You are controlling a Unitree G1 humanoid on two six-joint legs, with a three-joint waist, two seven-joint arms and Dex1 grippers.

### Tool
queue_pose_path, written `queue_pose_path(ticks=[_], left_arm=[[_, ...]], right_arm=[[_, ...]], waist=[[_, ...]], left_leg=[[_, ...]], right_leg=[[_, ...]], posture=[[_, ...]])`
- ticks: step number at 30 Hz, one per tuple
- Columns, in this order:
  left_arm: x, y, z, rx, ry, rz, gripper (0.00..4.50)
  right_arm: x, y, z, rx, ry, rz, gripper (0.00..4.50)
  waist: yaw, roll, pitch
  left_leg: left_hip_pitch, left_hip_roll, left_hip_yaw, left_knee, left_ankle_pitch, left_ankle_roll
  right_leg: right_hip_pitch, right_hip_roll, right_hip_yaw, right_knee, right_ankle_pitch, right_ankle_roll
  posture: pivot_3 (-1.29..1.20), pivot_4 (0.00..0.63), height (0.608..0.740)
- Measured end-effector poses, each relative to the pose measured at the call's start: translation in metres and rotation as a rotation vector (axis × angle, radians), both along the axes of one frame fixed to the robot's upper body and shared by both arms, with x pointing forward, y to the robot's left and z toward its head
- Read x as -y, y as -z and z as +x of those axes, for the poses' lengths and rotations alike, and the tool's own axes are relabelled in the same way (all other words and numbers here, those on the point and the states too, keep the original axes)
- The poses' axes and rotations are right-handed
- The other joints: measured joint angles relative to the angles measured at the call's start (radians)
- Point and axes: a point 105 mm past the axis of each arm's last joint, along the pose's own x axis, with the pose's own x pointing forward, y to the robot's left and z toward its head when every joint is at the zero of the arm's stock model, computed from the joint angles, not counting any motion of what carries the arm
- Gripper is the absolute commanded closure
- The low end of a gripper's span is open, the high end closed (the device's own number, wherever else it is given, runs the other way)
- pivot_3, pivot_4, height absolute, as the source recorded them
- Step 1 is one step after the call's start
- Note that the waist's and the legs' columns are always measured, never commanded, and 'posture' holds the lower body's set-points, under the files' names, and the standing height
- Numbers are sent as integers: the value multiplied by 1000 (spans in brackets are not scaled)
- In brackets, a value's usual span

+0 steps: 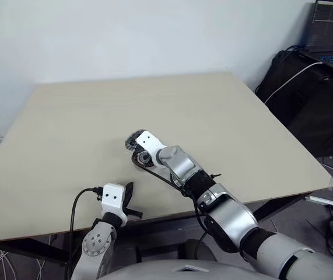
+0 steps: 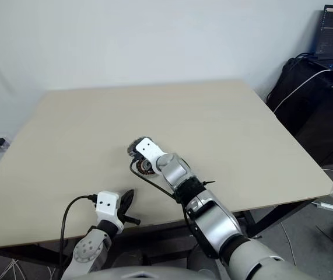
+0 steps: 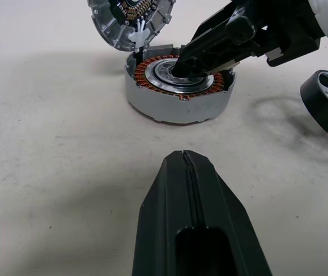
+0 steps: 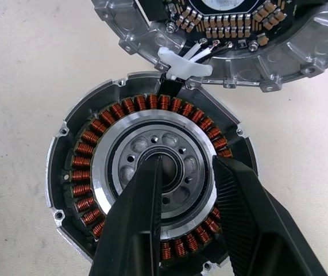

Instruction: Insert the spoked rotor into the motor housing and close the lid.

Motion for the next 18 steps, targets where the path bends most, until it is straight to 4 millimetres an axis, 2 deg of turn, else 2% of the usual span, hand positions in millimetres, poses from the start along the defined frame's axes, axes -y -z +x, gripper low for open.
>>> queue_pose_path(ticks=[4,18], left_arm=[[0,0,0,-1,-1,0,4500],[1,0,-1,-3,4,-1,4500]], right_arm=[[-1,0,-1,-13,-2,2,4476],[0,-2,-3,-28,16,49,4476]], waist=[[0,0,0],[-2,0,0]], left_leg=[[0,0,0,0,0,0],[0,1,0,0,0,0]], right_leg=[[0,0,0,0,0,0],[-1,0,0,1,0,0]], posture=[[0,0,740],[0,0,740]])
